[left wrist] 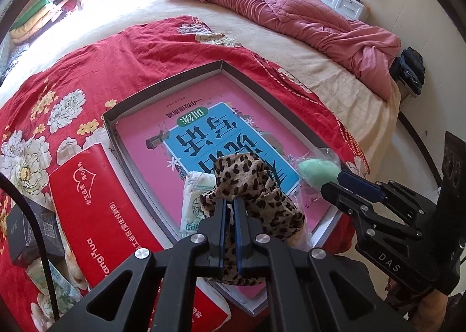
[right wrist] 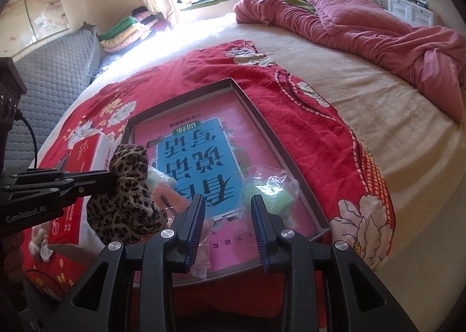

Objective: Organize soft objects
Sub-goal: 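Open the right tool dropping the snack bag while the left tool lowers the scrunchie into the tray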

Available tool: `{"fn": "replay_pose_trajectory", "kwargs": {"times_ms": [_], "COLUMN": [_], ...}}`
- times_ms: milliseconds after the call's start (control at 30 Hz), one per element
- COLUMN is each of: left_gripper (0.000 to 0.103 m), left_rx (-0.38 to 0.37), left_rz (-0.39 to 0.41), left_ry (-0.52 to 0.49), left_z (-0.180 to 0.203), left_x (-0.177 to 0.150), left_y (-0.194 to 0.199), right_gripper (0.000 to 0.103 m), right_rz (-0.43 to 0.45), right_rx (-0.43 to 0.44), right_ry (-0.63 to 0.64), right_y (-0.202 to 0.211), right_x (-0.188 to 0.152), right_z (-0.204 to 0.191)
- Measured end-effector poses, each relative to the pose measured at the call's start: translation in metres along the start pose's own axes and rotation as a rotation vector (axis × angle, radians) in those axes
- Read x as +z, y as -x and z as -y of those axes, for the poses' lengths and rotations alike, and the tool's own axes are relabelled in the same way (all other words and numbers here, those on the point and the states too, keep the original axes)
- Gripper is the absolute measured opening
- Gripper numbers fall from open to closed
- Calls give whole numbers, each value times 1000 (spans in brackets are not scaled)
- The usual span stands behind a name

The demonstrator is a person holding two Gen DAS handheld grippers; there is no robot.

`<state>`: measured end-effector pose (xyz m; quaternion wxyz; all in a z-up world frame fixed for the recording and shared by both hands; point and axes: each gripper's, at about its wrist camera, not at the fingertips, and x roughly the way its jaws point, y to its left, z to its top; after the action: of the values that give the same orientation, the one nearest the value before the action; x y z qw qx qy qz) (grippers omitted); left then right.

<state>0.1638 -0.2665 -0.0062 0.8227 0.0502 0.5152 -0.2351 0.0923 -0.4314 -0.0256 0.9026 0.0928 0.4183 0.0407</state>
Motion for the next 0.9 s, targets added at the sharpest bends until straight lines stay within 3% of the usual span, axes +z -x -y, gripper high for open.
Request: {"fn": "replay_pose_trajectory", "kwargs": {"times_ms": [167,267,367,433,900], "left_gripper": [7,14,30,41,52], "left_rx": [10,7,4,-4,10], "left_rz": [-11,-22,-14,-6,48], "left_ry": [-5,3,8,17,-7], "left_z": [2,1,0,0,3], "left_x": [1,2,3,4,4], "left_y": [-11,-15,-15,-13,11], "right_gripper": [37,37,38,44,57], "right_rz": [-5,-7,-9,-9,22], "right_rx": [-11,-16,-22,-25,-55], "right_ry": [20,15,8,3,6], "right_y": [-4,-4,-4,-4,5], "right_x": [-1,-1,-1,-1,4], "right_z": [-4,-2,0,1,-3]}}
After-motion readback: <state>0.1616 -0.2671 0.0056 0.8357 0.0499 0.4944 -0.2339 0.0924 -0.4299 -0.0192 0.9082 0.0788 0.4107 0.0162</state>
